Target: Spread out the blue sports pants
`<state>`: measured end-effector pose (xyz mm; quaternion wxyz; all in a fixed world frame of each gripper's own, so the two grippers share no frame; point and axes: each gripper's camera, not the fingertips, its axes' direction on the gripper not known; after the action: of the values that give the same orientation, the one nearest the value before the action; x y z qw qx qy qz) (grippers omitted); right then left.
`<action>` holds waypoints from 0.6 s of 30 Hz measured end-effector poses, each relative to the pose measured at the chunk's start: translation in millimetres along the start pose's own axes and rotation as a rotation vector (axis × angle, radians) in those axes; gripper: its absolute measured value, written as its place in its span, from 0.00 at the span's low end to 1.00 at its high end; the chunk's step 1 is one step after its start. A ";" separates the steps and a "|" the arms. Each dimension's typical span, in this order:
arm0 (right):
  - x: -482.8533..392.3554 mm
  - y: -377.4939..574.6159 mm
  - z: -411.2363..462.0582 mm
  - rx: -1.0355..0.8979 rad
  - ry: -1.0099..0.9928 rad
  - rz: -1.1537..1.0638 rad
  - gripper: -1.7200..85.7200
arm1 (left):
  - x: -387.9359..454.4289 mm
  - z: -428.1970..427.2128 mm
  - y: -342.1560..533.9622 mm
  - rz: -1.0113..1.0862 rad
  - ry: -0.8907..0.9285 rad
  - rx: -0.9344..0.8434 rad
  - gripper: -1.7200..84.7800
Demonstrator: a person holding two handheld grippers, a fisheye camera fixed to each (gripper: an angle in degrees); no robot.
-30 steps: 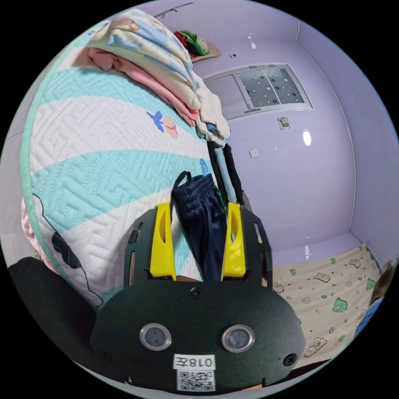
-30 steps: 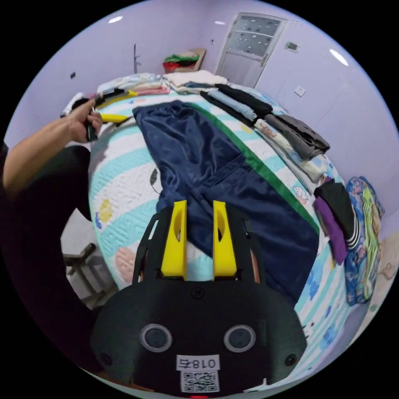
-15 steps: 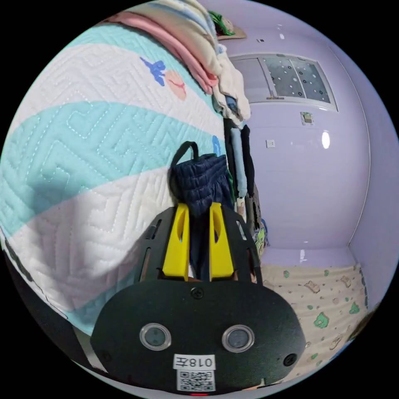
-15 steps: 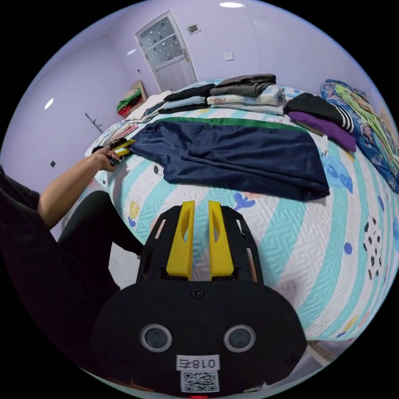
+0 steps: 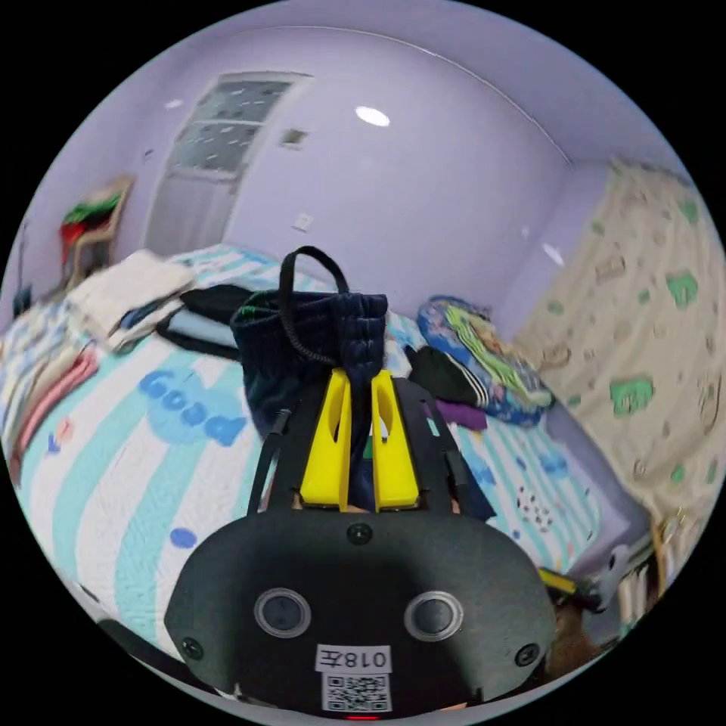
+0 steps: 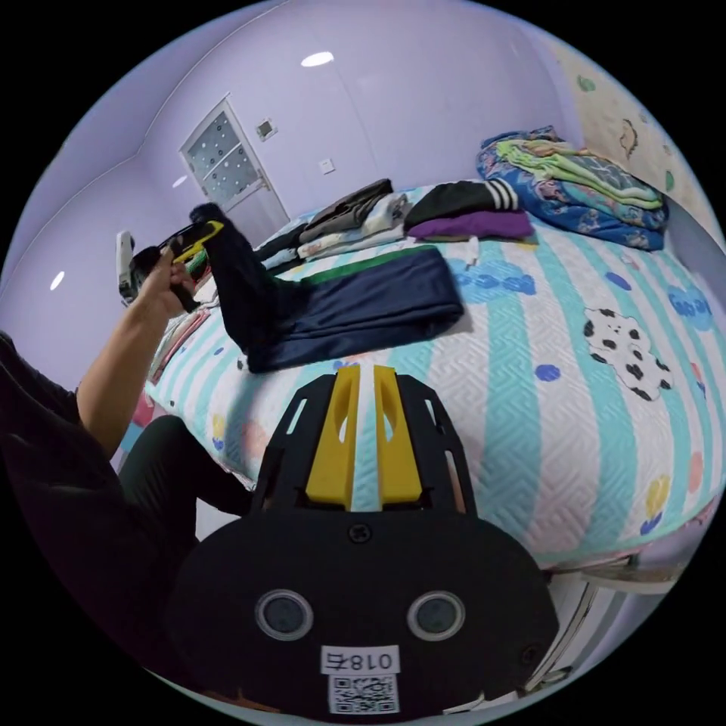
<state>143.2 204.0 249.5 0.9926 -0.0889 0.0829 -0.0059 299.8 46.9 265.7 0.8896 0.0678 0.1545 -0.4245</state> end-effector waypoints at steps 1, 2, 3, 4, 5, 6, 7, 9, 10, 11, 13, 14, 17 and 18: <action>4.0 3.7 -6.3 0.010 0.012 0.016 0.05 | 53.7 24.5 2.7 0.097 -0.007 -0.027 0.07; 7.6 7.3 -11.8 0.018 0.028 0.033 0.05 | 79.6 37.2 6.7 0.145 -0.015 -0.037 0.07; 9.1 8.9 -14.2 0.022 0.037 0.042 0.05 | 129.5 65.0 19.8 0.239 -0.042 -0.059 0.07; 11.7 11.6 -18.3 0.029 0.049 0.058 0.05 | 171.3 92.6 36.3 0.306 -0.059 -0.097 0.08; 13.8 13.6 -21.7 0.038 0.055 0.075 0.04 | 189.5 105.8 45.5 0.335 -0.059 -0.117 0.08; 14.7 14.3 -23.2 0.042 0.056 0.084 0.04 | 222.9 133.0 65.2 0.415 -0.060 -0.171 0.08; 15.8 14.9 -25.6 0.049 0.057 0.099 0.04 | 250.7 163.8 85.1 0.488 -0.081 -0.279 0.08; 15.5 14.1 -28.1 0.059 0.061 0.111 0.04 | 279.4 195.2 108.4 0.573 -0.123 -0.399 0.10; 14.0 12.6 -28.9 0.064 0.067 0.113 0.04 | 295.4 196.1 111.3 0.629 -0.166 -0.375 0.10; 11.9 10.5 -28.6 0.065 0.071 0.110 0.04 | 301.5 195.3 109.2 0.646 -0.175 -0.367 0.11; 8.3 6.3 -26.3 0.064 0.065 0.109 0.04 | 311.9 191.3 91.4 0.654 -0.134 -0.371 0.13; 5.6 2.4 -24.3 0.065 0.056 0.109 0.04 | 311.8 189.0 85.4 0.639 -0.109 -0.380 0.14; -3.9 -12.6 -21.3 0.084 0.042 0.106 0.05 | 302.2 157.4 61.5 0.547 0.090 -0.397 0.17; -6.1 -16.8 -20.8 0.090 0.038 0.103 0.05 | 293.3 134.0 55.6 0.522 0.158 -0.357 0.17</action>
<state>133.7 184.0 233.3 0.9928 -0.0394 0.1060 0.0399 545.7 -167.1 294.0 0.9515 -0.0189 0.2725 -0.1416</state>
